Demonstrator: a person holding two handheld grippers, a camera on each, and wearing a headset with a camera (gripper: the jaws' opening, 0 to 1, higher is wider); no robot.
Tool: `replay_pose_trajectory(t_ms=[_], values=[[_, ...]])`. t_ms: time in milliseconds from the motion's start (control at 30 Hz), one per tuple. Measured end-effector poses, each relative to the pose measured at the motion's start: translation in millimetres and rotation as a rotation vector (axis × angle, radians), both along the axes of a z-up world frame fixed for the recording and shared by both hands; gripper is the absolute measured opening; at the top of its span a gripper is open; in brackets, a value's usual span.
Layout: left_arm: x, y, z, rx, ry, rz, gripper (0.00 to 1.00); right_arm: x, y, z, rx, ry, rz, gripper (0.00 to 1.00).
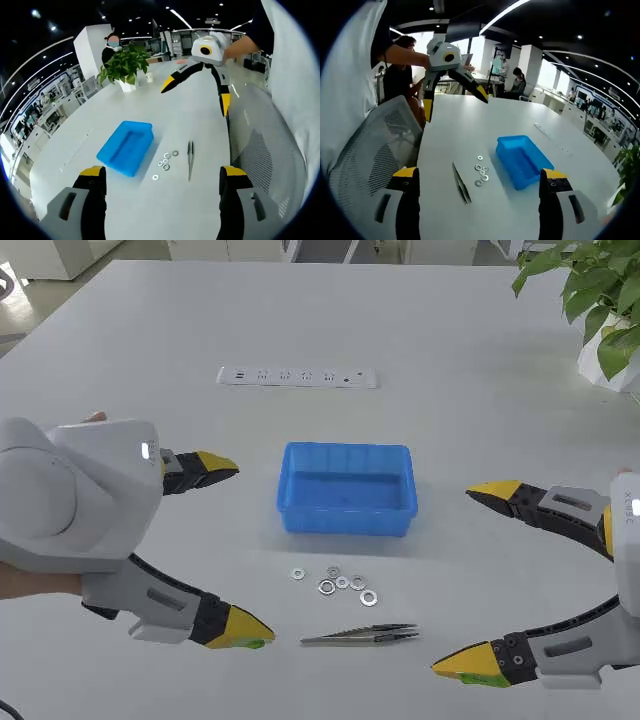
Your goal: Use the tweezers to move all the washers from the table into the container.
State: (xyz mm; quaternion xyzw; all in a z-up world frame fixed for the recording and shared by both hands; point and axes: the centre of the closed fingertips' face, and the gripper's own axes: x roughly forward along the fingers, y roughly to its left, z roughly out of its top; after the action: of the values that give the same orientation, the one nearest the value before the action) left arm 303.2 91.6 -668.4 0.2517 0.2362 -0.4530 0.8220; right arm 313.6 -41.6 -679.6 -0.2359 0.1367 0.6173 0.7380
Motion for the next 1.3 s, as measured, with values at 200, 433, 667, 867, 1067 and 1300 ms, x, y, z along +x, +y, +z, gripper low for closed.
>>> replay_pose_trajectory(t_ms=[200, 433, 667, 867, 1067, 1300], values=[[0.1, 0.3, 2.0, -0.006, -0.005, -0.002, 0.99, 0.5, -0.1, 1.1, 0.001, -0.001, -0.008, 0.99], [1.9, 5.2, -2.3, -0.004, 0.005, 0.017, 0.99, -0.3, -0.3, 2.4, 0.002, 0.004, -0.014, 0.99], [2.0, 12.0, -1.3, -0.003, 0.003, 0.027, 0.99, -1.0, 0.3, 0.8, -0.012, 0.005, -0.011, 0.99], [2.9, 13.7, -3.3, 0.003, 0.008, 0.036, 0.99, -0.4, 1.6, 0.5, -0.017, 0.007, -0.008, 0.98], [3.3, 12.1, -4.8, 0.003, 0.006, 0.036, 0.99, -1.5, -0.6, -0.8, -0.019, 0.015, -0.012, 0.98], [1.4, 12.2, -8.9, 0.013, 0.016, 0.035, 0.99, -2.8, -3.7, -4.2, -0.028, 0.027, -0.017, 0.97]])
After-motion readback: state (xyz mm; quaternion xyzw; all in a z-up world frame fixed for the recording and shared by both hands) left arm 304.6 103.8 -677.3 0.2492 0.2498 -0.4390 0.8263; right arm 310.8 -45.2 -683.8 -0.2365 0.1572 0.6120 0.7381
